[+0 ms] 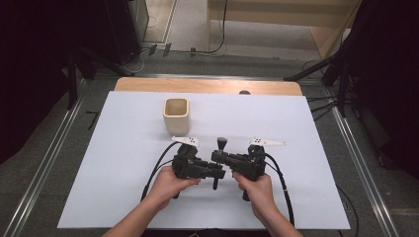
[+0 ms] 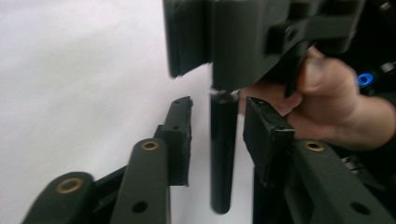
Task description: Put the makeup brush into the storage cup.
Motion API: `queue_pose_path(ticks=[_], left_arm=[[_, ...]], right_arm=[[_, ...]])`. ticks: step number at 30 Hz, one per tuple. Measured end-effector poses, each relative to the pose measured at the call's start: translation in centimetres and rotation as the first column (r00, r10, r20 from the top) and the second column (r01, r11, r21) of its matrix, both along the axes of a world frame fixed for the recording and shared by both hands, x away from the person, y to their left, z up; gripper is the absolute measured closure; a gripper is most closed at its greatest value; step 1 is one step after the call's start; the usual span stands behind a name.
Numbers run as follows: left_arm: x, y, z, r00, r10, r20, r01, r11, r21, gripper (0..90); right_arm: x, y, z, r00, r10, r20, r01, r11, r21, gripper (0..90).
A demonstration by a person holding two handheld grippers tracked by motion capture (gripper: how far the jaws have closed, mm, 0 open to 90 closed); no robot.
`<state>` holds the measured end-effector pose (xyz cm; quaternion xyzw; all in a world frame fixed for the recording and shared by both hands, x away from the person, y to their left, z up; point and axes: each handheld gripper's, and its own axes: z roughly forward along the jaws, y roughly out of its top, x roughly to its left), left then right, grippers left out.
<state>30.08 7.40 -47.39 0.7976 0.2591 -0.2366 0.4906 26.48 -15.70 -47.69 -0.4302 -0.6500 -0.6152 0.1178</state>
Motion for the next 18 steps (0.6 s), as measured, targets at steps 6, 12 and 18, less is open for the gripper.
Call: queue_pose_path(ticks=[6,12,18], left_arm=[[-0.02,0.19,0.18,0.9999,0.01,0.004,-0.01,0.9999,-0.011,76.6],[0.01,0.23,0.13,0.9998,0.018,0.005,-0.018,0.9998,0.007,79.4],[-0.09,0.2,0.21,0.9995,0.024,0.019,-0.025,0.9996,0.016,79.9]], right_arm=[[-0.01,-0.03,0.03,1.0,-0.002,0.003,0.002,1.0,0.002,77.8],[-0.02,0.05,-0.02,1.0,0.0,0.004,0.0,1.0,-0.003,77.8],[0.01,0.03,-0.04,1.0,-0.001,0.003,0.001,1.0,-0.005,77.7]])
